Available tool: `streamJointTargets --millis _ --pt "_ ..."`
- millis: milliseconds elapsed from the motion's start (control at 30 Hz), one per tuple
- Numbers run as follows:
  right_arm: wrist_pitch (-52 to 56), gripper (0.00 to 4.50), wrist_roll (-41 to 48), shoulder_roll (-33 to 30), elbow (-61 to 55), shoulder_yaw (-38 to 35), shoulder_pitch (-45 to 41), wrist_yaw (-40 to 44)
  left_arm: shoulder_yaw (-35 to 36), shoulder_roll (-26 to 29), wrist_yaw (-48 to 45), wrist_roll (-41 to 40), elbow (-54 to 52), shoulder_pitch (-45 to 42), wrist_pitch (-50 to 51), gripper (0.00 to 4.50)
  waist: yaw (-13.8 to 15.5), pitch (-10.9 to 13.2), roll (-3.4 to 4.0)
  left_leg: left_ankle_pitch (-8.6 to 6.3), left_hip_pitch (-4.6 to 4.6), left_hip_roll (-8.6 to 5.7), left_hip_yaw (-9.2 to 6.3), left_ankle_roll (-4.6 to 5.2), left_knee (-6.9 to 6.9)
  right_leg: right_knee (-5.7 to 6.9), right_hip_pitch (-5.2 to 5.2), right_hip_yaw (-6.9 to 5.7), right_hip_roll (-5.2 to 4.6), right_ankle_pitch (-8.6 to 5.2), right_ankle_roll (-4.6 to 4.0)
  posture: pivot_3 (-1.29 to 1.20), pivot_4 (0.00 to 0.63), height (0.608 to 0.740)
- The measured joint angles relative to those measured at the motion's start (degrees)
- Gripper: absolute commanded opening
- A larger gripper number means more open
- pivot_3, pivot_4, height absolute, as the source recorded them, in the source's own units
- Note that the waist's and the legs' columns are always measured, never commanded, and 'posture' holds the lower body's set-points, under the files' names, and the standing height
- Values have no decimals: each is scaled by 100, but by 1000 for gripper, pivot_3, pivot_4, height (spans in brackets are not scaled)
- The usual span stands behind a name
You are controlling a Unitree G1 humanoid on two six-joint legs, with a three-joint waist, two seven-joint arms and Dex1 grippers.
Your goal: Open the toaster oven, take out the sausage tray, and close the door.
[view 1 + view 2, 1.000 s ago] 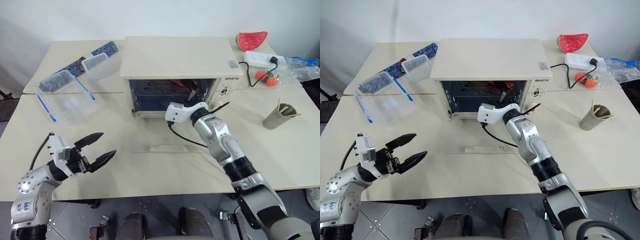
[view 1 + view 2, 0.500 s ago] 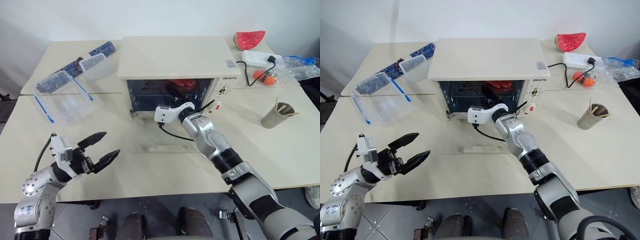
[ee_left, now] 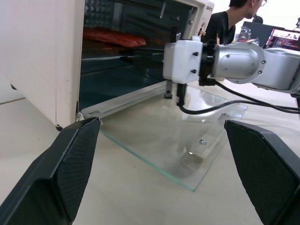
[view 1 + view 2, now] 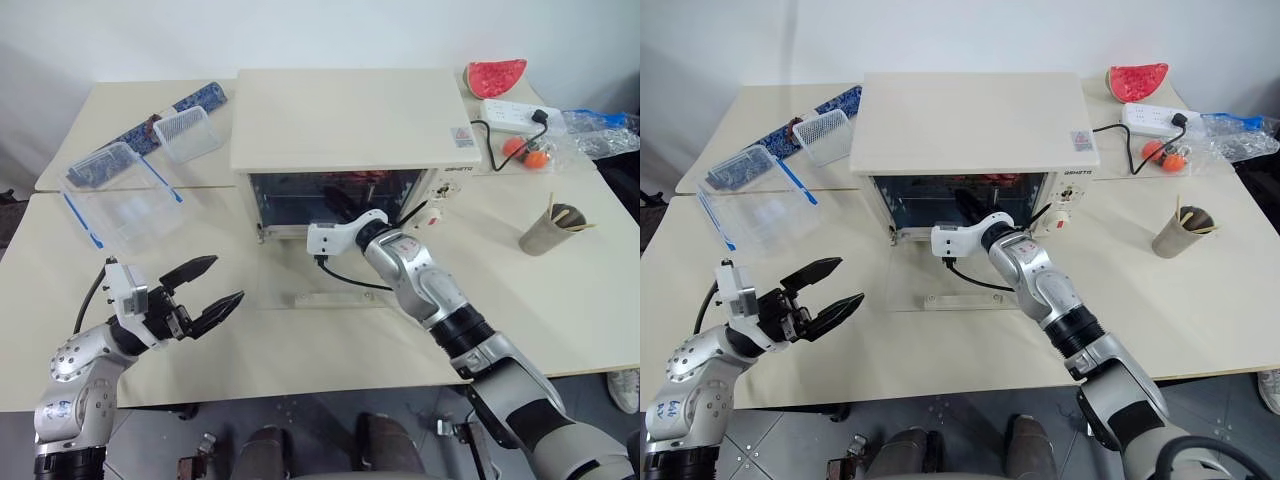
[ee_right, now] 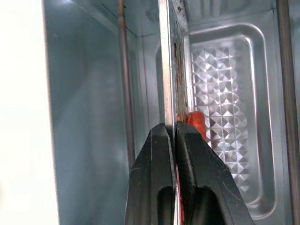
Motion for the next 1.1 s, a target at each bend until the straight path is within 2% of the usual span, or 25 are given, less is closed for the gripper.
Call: streamJointTargets --millis 433,833,967,1100 --pt "-458 13 540 -646 -1139 -32 579 885 -207 -85 16 -4 212 -443 61 4500 -27 0 -2 0 3 -1 6 -1 -21 -12 0 -4 0 0 1 0 150 740" --pt "-495 13 740 -1093 -3135 -416 2404 1329 11 38 75 -310 94 -22 513 4500 84 -1 -6 0 4 -2 7 0 -16 -19 5 -3 -1 0 1 0 150 740" --pt "-518 13 740 -1260 -3674 -520 2957 1415 56 103 248 -662 55 -52 1075 4500 104 -1 -7 0 5 -2 6 0 -11 -23 10 -2 -1 0 1 0 150 740" --pt "-594 13 746 -1433 -3804 -715 3114 1485 51 285 605 -1364 64 -374 2273 4500 109 4 -15 0 5 -1 4 0 6 -17 13 0 -1 0 1 0 150 740"
